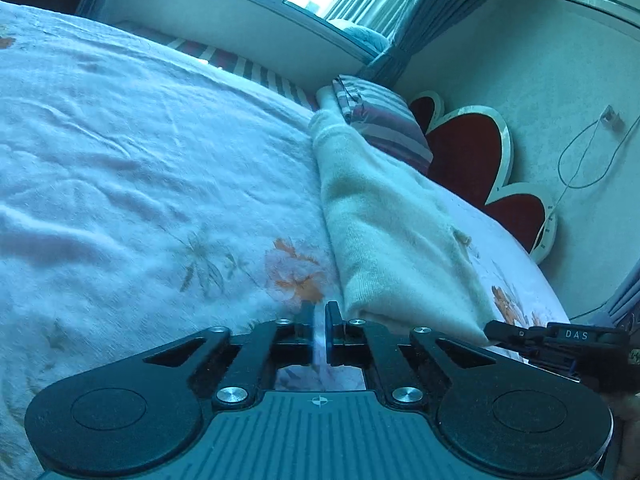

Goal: Fold small clothes

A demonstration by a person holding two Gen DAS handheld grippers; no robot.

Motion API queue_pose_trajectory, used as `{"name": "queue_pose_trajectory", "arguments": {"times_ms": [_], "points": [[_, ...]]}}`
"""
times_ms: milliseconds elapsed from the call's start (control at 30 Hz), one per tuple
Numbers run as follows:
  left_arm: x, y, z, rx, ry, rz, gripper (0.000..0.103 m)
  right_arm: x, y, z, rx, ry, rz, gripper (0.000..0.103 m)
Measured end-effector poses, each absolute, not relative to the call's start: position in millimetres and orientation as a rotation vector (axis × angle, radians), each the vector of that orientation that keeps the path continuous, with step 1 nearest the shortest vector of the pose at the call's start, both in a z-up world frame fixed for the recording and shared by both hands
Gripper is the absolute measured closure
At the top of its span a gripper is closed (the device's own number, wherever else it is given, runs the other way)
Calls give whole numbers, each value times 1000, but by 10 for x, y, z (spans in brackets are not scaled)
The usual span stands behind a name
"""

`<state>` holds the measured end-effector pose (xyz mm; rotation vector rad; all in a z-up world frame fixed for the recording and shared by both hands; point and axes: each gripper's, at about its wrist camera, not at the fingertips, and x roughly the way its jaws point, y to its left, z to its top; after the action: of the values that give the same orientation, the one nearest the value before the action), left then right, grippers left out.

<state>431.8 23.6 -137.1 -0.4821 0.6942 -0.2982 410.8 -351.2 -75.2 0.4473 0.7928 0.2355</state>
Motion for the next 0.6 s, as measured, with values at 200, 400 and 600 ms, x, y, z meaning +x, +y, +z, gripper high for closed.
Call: {"name": "queue_pose_trajectory", "arguments": {"times_ms": [200,400,600], "points": [[4829,92,-1197,-499,674,-368,98,4435,-3453,-572,361,696,240,79],[5277,-214,-1150,-475,660,-355,37,4916,-3407,-538,328,670,223,71],[5580,-213,-1382,-557,743,-303,70,5178,-3398,-743,300,742,218,79]]}}
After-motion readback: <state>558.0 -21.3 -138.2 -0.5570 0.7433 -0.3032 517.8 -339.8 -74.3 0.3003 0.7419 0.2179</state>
